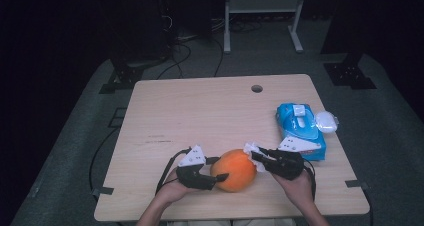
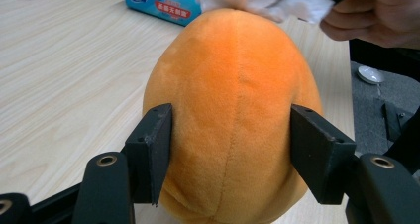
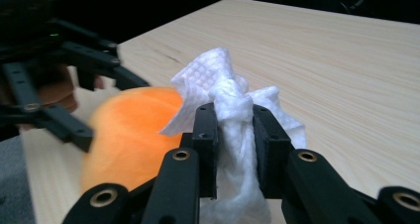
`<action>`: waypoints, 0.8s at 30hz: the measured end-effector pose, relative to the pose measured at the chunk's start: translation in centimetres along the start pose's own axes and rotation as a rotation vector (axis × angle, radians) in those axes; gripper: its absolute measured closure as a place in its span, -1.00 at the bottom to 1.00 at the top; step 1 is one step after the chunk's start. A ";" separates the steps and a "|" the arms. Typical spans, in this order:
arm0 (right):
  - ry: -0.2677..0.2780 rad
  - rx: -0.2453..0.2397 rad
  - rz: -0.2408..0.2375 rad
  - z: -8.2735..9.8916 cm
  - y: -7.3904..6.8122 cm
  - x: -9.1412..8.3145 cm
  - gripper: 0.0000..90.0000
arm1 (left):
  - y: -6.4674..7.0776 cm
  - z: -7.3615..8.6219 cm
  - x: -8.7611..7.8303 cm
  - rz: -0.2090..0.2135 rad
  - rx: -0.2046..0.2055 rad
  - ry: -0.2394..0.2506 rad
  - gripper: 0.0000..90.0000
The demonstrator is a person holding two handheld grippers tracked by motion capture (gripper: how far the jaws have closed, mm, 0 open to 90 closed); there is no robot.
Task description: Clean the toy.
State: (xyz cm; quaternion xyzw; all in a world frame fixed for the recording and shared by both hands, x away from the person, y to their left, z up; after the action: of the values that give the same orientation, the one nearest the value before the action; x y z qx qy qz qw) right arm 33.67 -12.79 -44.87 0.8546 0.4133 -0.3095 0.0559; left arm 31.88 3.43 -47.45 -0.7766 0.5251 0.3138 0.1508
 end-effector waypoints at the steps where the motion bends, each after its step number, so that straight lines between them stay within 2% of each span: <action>1: 0.002 -0.020 -0.010 -0.2 -0.5 0.1 0.65 | -0.1 0.1 0.0 0.000 -0.001 -0.002 -0.17; 3: -0.011 -0.044 0.002 -0.2 -0.7 0.3 0.65 | -0.1 0.1 -0.1 -0.002 -0.005 0.001 -0.17; 5: -0.014 -0.010 0.005 0.1 0.2 0.3 0.65 | -0.2 0.0 -0.2 -0.006 -0.012 0.002 -0.16; 7: -0.038 0.008 0.046 0.7 1.4 0.3 0.64 | -0.3 0.0 -0.2 -0.003 -0.018 0.007 -0.16; 8: -0.042 0.021 0.048 0.9 1.7 0.3 0.64 | -0.2 0.1 -0.2 -0.002 -0.016 0.003 -0.16; 11: -0.033 -0.008 0.032 0.4 0.5 0.1 0.64 | 0.0 0.0 -0.1 0.000 -0.015 0.007 -0.16; 13: -0.004 -0.031 -0.021 -0.4 -1.0 0.0 0.64 | 0.3 -0.2 0.2 0.009 -0.001 0.012 -0.17; 14: -0.004 -0.053 -0.024 -0.7 -1.5 0.0 0.64 | 0.5 -0.3 0.3 0.012 0.009 0.012 -0.18; 15: -0.010 -0.069 -0.018 -0.8 -1.7 0.1 0.64 | 0.7 -0.3 0.3 0.013 0.017 0.012 -0.20; 16: -0.018 -0.065 -0.017 -0.6 -1.6 0.3 0.64 | 0.8 -0.4 0.3 0.019 0.020 0.017 -0.24; 18: -0.018 -0.013 -0.042 0.0 -0.6 0.5 0.64 | 0.8 -0.5 0.2 0.037 0.014 0.027 -0.41; 21: -0.017 0.023 -0.019 0.3 0.8 0.2 0.64 | 0.4 -0.1 0.9 0.022 -0.007 -0.008 -0.68; 23: -0.014 0.015 -0.023 0.2 0.4 0.1 0.64 | 0.6 0.4 1.6 0.043 -0.013 -0.034 -0.72; 24: -0.012 0.004 -0.027 0.0 -0.1 0.2 0.64 | 0.7 0.5 1.8 0.039 0.002 -0.041 -0.69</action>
State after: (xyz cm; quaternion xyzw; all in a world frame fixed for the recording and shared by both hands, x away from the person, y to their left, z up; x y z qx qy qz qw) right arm 33.67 -12.60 -44.94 0.8473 0.4236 -0.3161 0.0525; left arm 31.49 2.11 -48.89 -0.7594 0.5373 0.3319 0.1563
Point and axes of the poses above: each handheld gripper's, and its own axes: x roughly forward along the jaws, z roughly out of its underside, y roughly to its right, the point moved 9 cm from there along x, roughly forward along the jaws, and after that the axes turned 12 degrees about -y, right-handed, at the moved point
